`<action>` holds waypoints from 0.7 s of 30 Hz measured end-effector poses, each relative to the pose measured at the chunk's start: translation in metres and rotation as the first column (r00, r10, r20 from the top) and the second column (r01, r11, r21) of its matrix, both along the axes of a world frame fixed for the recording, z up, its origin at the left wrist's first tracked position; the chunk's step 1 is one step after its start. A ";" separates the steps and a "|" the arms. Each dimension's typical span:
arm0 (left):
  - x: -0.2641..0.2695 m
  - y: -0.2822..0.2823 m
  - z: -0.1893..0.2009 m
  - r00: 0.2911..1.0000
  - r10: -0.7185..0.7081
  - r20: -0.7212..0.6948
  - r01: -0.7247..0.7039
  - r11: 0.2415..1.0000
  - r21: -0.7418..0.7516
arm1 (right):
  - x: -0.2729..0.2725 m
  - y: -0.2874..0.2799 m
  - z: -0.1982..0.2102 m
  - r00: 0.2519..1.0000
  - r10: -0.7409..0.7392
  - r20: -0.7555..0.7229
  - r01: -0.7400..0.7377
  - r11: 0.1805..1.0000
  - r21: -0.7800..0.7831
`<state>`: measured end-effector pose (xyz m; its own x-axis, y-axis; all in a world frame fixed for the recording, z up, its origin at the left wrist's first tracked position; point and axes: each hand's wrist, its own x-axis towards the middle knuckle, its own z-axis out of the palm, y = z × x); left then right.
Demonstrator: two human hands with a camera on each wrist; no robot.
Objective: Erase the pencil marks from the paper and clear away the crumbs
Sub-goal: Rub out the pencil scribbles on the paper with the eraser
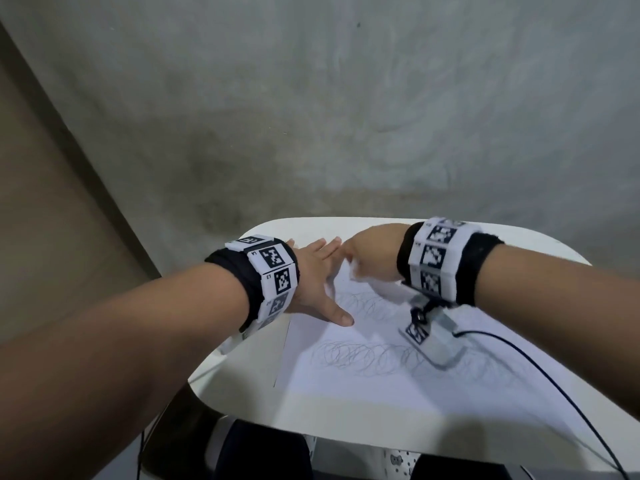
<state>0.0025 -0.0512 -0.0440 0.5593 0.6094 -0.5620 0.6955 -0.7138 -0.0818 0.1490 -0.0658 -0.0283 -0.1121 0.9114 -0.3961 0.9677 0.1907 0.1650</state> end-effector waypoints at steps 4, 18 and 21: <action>0.000 0.001 0.000 1.000 0.002 0.001 -0.002 1.000 -0.003 | -0.001 -0.002 0.009 0.990 0.043 0.133 -0.049 0.998 0.045; 0.000 0.000 0.000 1.000 0.006 -0.003 -0.006 1.000 0.000 | -0.001 0.010 0.001 0.982 -0.010 0.187 0.000 0.999 0.053; 0.002 0.000 0.000 1.000 0.014 -0.005 -0.014 1.000 -0.001 | -0.004 0.003 0.002 0.997 -0.022 0.072 0.024 0.999 -0.022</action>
<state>0.0044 -0.0511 -0.0439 0.5477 0.6168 -0.5653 0.7050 -0.7041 -0.0851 0.1451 -0.0632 -0.0264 -0.0617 0.9039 -0.4233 0.9576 0.1732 0.2303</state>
